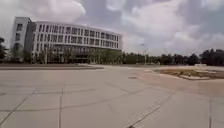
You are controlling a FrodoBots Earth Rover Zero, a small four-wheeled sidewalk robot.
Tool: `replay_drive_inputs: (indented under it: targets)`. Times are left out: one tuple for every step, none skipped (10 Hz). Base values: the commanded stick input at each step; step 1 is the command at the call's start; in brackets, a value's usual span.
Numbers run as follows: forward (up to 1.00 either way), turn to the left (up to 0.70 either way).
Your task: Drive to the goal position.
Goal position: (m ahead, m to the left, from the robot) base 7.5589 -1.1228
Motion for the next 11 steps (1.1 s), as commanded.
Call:
replay_drive_inputs:
  targets:
    - [0.5,-0.02]
    - [0.5,-0.02]
    - [0.5,-0.02]
    - [0.5,-0.02]
    - [0.5,-0.02]
    - [0.5,-0.02]
    - [0.5,-0.02]
    - [0.5,-0.02]
    - [0.5,-0.02]
    - [0.5,-0.02]
    - [0.5,-0.02]
